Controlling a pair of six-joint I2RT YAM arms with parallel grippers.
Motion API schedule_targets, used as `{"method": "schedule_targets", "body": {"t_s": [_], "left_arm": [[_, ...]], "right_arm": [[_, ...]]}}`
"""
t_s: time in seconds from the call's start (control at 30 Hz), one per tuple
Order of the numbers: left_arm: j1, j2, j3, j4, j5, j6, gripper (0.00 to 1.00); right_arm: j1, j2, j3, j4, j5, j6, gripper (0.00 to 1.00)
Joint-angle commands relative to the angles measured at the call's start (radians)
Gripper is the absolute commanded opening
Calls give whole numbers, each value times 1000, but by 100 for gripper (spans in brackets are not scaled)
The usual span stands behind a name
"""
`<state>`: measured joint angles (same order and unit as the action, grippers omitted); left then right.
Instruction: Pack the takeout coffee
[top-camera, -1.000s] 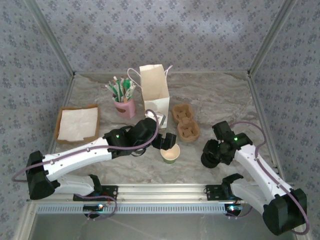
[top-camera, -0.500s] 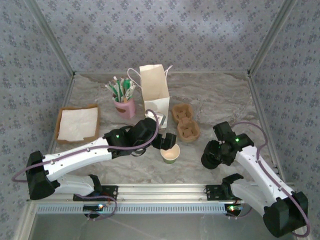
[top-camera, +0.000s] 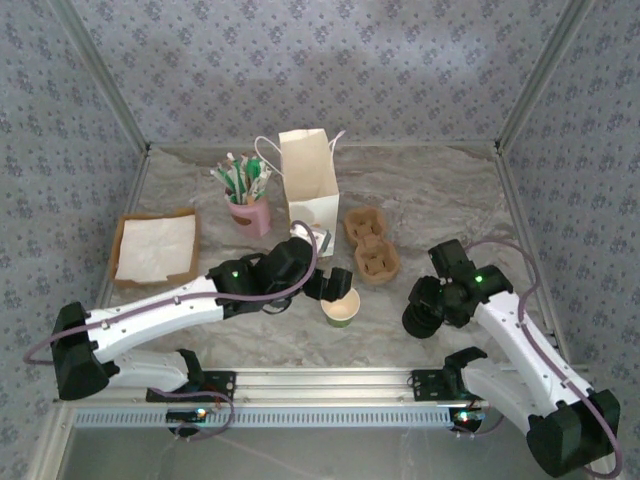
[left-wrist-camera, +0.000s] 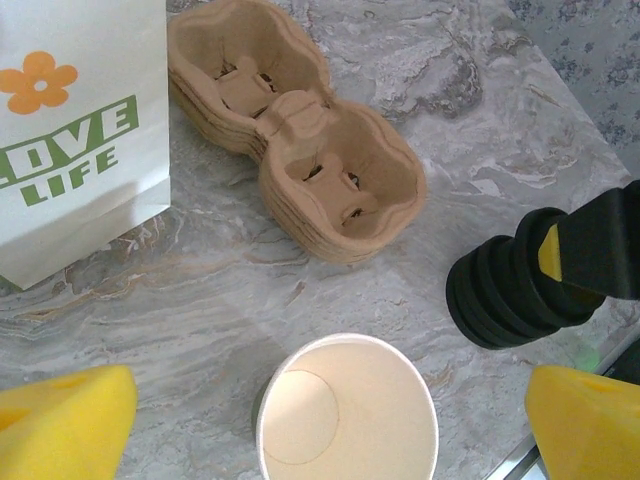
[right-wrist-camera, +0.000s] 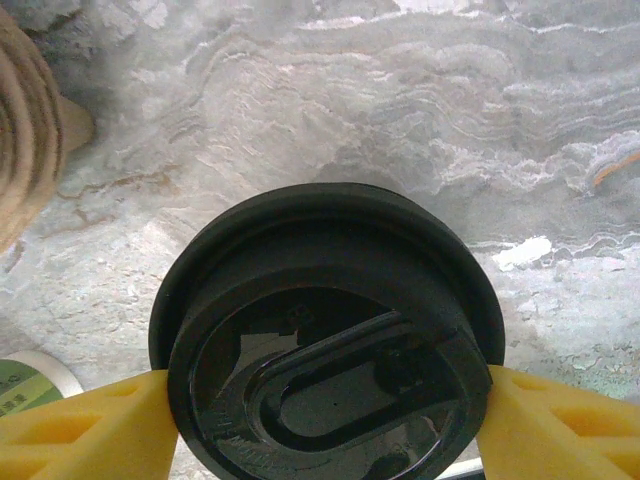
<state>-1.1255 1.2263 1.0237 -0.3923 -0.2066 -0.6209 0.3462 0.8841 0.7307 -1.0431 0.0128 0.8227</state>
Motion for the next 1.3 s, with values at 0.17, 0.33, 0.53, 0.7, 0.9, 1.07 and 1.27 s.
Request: {"method": "schedule_targets", "body": {"t_s": [0.17, 0.33, 0.53, 0.7, 0.9, 1.07, 1.27], "left_arm": [[7, -106, -24, 17, -44, -4, 100], [7, -201, -78, 4, -89, -14, 99], [7, -285, -103, -82, -131, -26, 99], [9, -345, -128, -155, -163, -37, 99], [16, -436, -176, -196, -188, -60, 99], [21, -503, -214, -208, -197, -75, 99], [26, -537, -232, -219, -201, -80, 99]], "right_arm": [[28, -20, 90, -10, -40, -96, 75], [88, -9, 144, 12, -67, -129, 75], [207, 59, 224, 25, -70, -151, 75], [328, 140, 309, 18, -22, -161, 75], [435, 263, 400, 6, -10, -184, 75], [516, 365, 453, -4, -5, -185, 75], [581, 467, 533, -14, 4, -216, 76]]}}
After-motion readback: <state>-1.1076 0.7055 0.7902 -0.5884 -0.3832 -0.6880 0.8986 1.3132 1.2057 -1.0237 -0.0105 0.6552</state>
